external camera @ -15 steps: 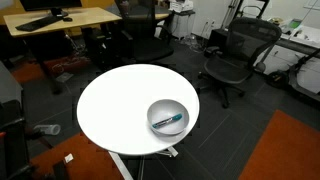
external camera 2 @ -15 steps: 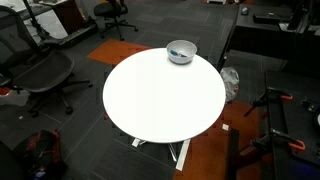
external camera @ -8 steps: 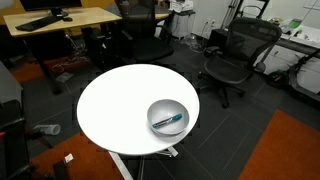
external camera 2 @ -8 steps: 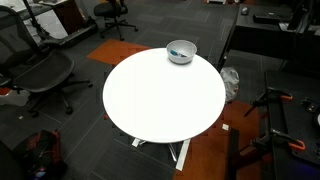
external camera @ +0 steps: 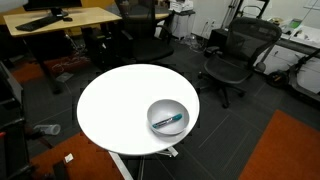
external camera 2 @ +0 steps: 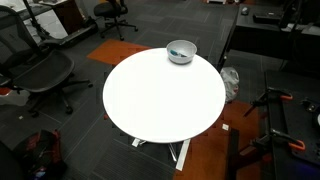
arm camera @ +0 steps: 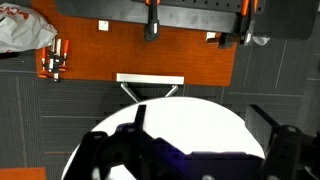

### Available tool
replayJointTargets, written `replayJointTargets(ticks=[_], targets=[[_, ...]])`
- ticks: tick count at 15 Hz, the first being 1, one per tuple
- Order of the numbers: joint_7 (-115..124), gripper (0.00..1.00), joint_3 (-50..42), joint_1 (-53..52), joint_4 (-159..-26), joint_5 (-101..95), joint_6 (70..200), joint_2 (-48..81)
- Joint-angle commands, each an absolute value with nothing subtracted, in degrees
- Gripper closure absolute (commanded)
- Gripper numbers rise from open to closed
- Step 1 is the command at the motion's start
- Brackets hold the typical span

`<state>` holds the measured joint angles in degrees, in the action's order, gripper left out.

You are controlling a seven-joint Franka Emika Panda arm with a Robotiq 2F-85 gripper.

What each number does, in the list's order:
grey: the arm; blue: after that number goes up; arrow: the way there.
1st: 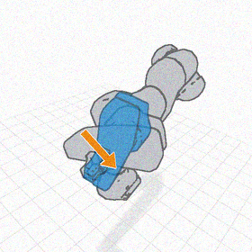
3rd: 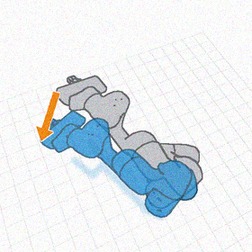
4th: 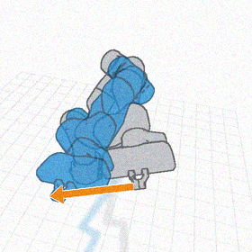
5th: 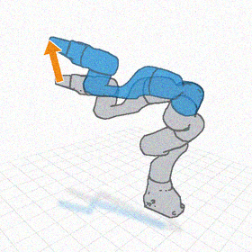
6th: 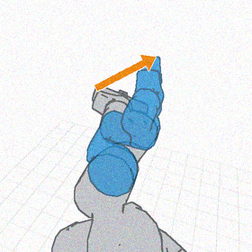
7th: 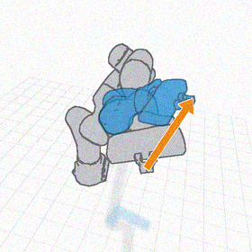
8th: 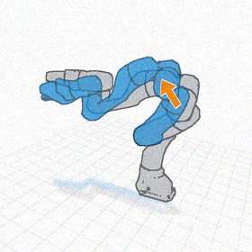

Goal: Take the blue pen out of the grey bowl

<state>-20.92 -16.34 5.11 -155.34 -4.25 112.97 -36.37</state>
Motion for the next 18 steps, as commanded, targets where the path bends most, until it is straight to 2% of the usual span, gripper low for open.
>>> replayJointTargets(ticks=[1, 18], targets=[[-20.0, 0.0, -15.4, 6.3, -150.9, -5.1, 116.5, -29.7], [-12.3, 0.0, -14.7, 9.7, -128.4, -3.8, 127.3, -1.4]])
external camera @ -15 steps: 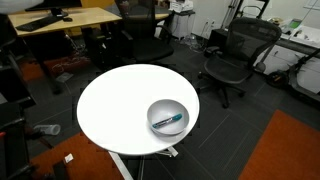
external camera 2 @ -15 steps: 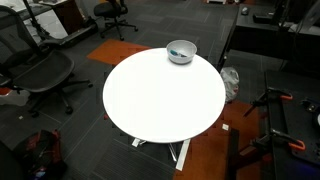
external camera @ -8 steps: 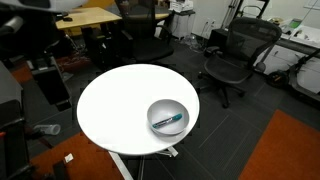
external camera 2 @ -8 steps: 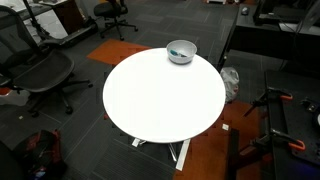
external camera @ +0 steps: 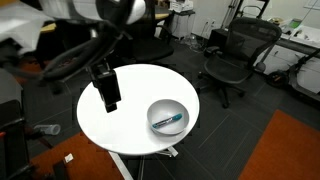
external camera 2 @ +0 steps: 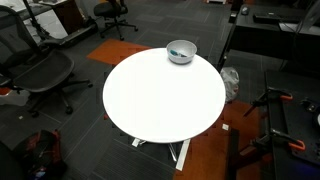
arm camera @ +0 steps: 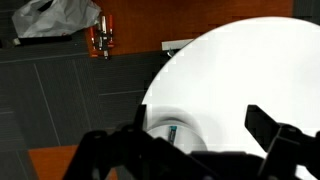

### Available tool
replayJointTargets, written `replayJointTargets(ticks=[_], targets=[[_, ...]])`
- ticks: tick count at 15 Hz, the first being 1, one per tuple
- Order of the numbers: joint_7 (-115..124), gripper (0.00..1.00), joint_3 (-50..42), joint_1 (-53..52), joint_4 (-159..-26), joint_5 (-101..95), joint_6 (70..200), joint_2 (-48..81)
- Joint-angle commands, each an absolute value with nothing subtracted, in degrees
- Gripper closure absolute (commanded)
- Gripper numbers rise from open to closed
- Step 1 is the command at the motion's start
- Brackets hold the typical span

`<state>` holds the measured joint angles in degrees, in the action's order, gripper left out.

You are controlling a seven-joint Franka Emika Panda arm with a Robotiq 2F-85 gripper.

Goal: Take the blue pen out of the grey bowl

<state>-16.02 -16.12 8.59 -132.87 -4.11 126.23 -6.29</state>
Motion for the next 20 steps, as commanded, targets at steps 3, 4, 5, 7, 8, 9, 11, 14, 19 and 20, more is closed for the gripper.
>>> replayJointTargets(ticks=[3, 4, 5, 7, 8, 9, 11, 14, 19, 20], targets=[[-10.7, 0.0, -14.4, 9.7, -125.3, -1.1, 129.0, 2.6], [-10.6, 0.0, -14.2, 9.7, -124.5, 0.3, 130.0, 3.9], [-9.5, 0.0, -13.9, 9.8, -123.6, -0.1, 131.2, 5.2], [-9.2, 0.0, -13.5, 9.8, -122.4, 0.5, 133.8, 7.4], [-8.9, 0.0, -13.2, 9.7, -121.6, 0.5, 135.7, 8.9], [-8.3, 0.0, -13.0, 9.8, -121.0, 0.1, 137.5, 10.2], [-7.3, 0.0, -12.4, 9.8, -119.5, 0.0, 140.6, 12.9], [-6.5, 0.0, -11.6, 10.0, -116.9, 0.2, 142.4, 17.0], [-6.6, 0.0, -9.8, 11.2, -111.2, 1.6, 142.1, 24.5], [-6.6, 0.0, -9.5, 11.5, -110.0, 1.9, 141.8, 25.9]])
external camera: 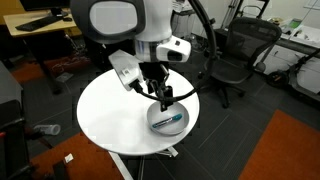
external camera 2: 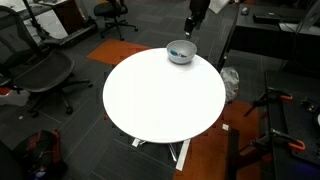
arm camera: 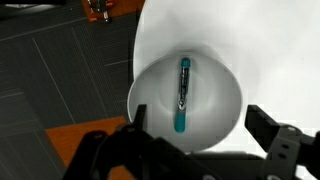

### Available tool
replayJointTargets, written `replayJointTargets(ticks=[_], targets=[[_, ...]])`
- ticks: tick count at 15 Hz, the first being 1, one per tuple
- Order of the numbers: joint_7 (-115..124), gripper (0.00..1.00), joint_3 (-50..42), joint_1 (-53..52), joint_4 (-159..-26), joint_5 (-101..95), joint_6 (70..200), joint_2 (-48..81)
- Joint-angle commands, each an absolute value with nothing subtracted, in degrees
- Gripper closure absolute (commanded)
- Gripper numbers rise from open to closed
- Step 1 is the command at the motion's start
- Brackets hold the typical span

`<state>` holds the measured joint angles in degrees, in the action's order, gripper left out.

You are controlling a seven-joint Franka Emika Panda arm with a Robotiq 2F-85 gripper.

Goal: Take the blue pen out of the grey bowl

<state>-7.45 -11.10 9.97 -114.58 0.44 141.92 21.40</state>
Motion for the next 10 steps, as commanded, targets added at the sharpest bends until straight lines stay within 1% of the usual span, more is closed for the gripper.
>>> replayJointTargets(ticks=[1, 10], targets=[[-6.7, 0.0, -9.1, 11.8, -108.7, 2.3, 141.7, 27.3], [-5.5, 0.0, -8.5, 12.9, -98.4, 1.7, 139.6, 37.7]])
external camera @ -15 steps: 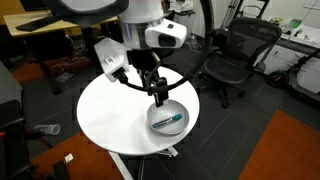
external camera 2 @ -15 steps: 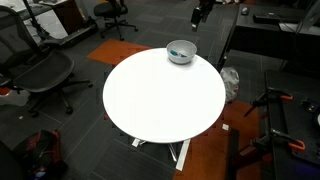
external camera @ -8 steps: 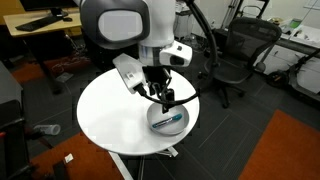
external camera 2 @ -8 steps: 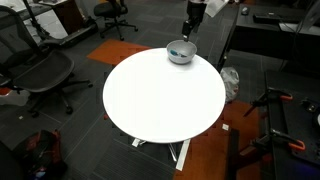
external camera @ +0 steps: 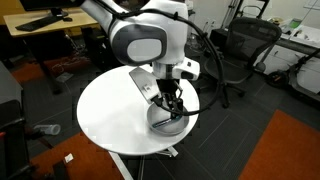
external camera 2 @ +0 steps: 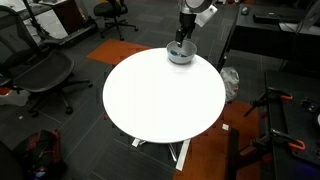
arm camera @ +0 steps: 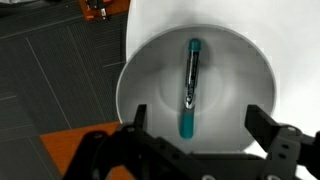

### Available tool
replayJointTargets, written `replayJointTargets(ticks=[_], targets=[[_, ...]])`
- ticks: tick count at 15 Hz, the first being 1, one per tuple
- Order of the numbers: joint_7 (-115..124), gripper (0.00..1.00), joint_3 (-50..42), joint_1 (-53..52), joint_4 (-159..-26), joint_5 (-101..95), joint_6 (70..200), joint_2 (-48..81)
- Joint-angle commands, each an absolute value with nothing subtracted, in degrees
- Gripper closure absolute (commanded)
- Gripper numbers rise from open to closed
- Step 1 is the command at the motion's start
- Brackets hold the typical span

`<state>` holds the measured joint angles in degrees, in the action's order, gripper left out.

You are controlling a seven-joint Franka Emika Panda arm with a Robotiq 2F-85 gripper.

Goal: Take the blue pen out of the grey bowl

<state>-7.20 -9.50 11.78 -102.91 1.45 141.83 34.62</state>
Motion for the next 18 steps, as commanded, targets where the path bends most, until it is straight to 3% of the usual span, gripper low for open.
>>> replayJointTargets(ticks=[1, 18], targets=[[-5.5, 0.0, -8.4, 13.0, -97.5, 1.9, 139.4, 38.6], [-4.1, 0.0, -8.2, 12.8, -88.2, 1.4, 134.8, 47.7]])
